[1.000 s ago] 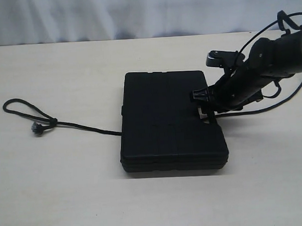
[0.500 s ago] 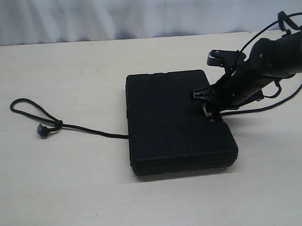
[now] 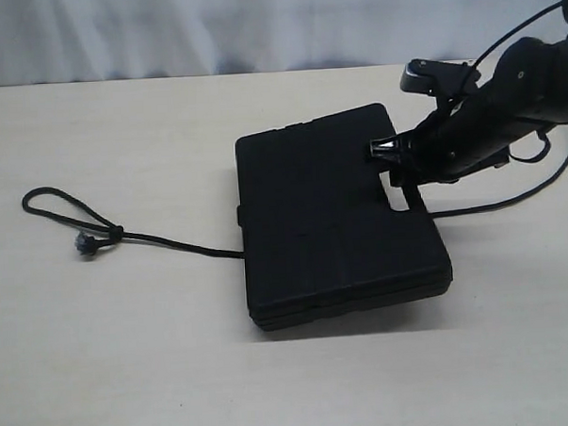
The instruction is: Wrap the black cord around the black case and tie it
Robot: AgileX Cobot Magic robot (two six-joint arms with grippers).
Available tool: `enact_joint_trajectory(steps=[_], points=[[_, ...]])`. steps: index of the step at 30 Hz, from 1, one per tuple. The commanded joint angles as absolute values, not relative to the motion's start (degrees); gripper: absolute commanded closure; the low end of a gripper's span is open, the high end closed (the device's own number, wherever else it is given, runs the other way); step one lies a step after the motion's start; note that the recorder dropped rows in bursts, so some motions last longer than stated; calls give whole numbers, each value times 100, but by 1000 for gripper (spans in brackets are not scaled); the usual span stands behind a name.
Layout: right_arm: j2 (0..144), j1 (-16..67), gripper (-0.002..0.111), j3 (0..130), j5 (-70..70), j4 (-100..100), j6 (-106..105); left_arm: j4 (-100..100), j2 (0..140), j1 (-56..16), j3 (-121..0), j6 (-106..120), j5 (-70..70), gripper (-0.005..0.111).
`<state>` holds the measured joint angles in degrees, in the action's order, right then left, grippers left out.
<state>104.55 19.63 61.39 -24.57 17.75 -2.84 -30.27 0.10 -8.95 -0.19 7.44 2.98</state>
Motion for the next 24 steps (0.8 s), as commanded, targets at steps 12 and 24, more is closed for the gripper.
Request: enact_joint_trajectory(steps=[12, 24], points=[[9956, 1972, 104, 6981, -2903, 2477, -165, -3520, 0, -940, -707, 724, 753, 107], [9956, 2220, 104, 7255, -2862, 2523, -42, -5435, 84, -940, -1997, 3124, 1838, 86]])
